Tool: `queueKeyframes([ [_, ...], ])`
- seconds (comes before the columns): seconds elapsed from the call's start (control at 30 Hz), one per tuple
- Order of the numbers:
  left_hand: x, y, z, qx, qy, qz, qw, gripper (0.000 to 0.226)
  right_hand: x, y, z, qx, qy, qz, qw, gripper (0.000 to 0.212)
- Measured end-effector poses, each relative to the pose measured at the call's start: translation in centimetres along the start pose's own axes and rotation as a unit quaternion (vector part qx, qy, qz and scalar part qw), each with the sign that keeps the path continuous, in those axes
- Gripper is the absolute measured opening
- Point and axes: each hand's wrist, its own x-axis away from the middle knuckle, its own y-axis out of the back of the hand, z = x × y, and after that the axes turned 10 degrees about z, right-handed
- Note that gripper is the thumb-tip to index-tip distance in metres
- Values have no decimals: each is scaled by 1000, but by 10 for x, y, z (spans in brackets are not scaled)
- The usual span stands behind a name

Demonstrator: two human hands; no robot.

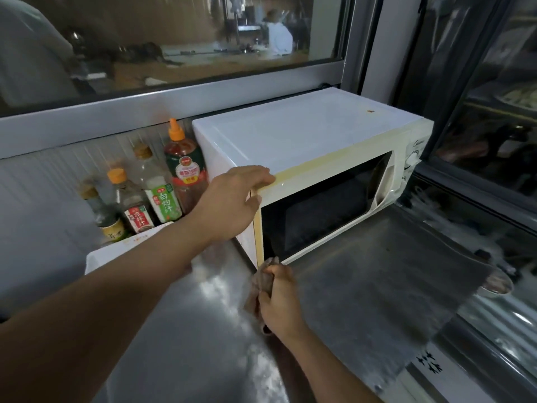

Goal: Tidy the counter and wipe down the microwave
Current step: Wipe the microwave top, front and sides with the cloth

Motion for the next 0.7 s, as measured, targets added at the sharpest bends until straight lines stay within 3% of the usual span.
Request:
queueKeyframes([
  [0.1,14,8,3,-23,5,25,999,46,10,16,18,-8,-22,-34,999,15],
  [0.2,29,16,9,-33,20,38,999,50,21,38,35,7,-15,-60,998,25],
  [0.37,62,26,17,-41,75,62,994,55,35,76,58,63,10,-50,997,35],
  [0.7,140,38,-3,-57,159,85,982,59,66,107,88,88,50,-34,994,35],
])
